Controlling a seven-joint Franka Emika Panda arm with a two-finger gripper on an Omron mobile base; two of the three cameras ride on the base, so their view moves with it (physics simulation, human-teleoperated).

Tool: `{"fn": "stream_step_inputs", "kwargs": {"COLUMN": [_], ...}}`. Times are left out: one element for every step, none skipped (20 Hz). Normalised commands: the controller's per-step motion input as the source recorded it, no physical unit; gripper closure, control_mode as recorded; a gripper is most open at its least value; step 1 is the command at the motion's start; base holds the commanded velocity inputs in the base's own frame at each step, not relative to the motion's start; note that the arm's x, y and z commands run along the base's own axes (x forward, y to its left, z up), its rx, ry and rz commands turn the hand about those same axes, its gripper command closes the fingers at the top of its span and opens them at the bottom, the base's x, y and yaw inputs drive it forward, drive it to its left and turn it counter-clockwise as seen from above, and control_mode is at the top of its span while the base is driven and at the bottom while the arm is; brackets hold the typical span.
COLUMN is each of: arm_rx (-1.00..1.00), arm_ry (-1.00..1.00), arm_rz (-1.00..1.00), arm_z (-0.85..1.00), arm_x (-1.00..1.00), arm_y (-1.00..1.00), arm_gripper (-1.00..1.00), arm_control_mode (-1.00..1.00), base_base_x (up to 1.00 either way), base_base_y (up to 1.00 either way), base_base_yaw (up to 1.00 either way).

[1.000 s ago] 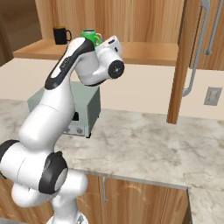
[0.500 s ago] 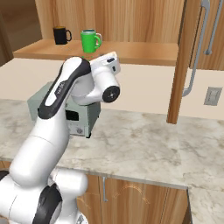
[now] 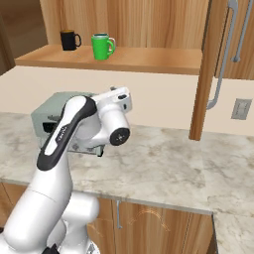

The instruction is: Pick the mug on the counter and place it in the cabinet with the handle facing the right, like the mugs already inside.

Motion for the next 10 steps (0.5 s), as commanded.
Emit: {"fn": "stream_step_inputs", "kwargs": {"arm_rx": [0.06,0.07,0.08,0.09,0.09,0.09,0.09,0.08,0.07,0.08], "arm_ry": [0.15,0.15,0.16,0.17,0.18,0.19,0.20,0.21,0.22,0.22], "arm_rz": [0.00,0.00,0.00,0.00,0.00,0.00,0.00,0.00,0.00,0.00], "arm_z": [-0.76,-0.76,-0.78,-0.77,-0.81,-0.82,-0.79,-0.77,-0.76,-0.72], "arm_x": [-0.18,-0.16,-0.14,-0.10,-0.02,0.00,0.00,0.00,0.00,0.00], "arm_y": [0.00,0.00,0.00,0.00,0.00,0.00,0.00,0.00,0.00,0.00], "arm_gripper": [-1.00,-1.00,-1.00,-1.00,-1.00,-1.00,-1.00,-1.00,-1.00,-1.00], "arm_control_mode": [-1.00,-1.00,-1.00,-1.00,-1.00,-1.00,-1.00,-1.00,-1.00,-1.00], "base_base_x": [0.00,0.00,0.00,0.00,0.00,0.00,0.00,0.00,0.00,0.00], "base_base_y": [0.00,0.00,0.00,0.00,0.00,0.00,0.00,0.00,0.00,0.00], "base_base_yaw": [0.00,0.00,0.00,0.00,0.00,0.00,0.00,0.00,0.00,0.00]}}
